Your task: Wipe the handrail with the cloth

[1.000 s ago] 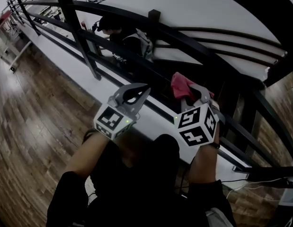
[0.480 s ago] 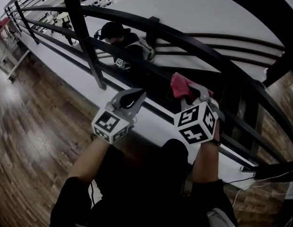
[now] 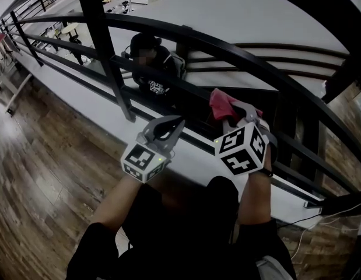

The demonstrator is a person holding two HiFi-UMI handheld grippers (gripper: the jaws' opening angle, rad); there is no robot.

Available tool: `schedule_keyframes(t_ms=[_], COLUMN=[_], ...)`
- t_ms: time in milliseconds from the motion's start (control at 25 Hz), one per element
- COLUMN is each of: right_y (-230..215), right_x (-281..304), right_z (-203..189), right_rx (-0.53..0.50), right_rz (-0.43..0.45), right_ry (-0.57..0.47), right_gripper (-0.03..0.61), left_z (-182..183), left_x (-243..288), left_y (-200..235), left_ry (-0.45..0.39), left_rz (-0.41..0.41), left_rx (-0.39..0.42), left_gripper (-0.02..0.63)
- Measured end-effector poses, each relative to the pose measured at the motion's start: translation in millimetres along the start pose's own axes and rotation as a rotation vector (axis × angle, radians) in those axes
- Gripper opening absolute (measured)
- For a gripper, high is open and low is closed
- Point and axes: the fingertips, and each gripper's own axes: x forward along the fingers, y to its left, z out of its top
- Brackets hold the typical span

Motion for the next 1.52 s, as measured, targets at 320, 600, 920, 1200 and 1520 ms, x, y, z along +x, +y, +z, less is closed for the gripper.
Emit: schedule_keyframes(t_ms=[320,600,920,1200,1520], right_y=[9.9,32.0,40.0,48.0,58.5], right_x=[17.6,35.6,52.2,75.4,93.0], right_z=[31.6,77.5,99.8,134.9,162.9], right_rx=[-0.010,-0.041,-0.054,-0.077,-0.093], right_rz=[-0.052,-0.048,-0.039,-0.046,-0.020], right_ry=[0.036,0.018,0.035,0.039,0.052], right_gripper=[0.051,0.051,0.051,0.051,0.051], left_z=[0.1,-2.4,-4.8,-6.6,-14.3], left_x=[-20.1,-44.3,-53.8,-68.4,-84.2], left_y=[34.1,65.6,88.4,115.7,142.8], left_ry=[-0.037,-0.054,-0.050,-0.055,-0.037], left_rz=[-0.014,0.021,0.045,0.068,0.089], left_rx=[-0.036,-0.063,-0.072,-0.087,-0.108], left_gripper=[0.000,0.000,0.000,0.000,0.000])
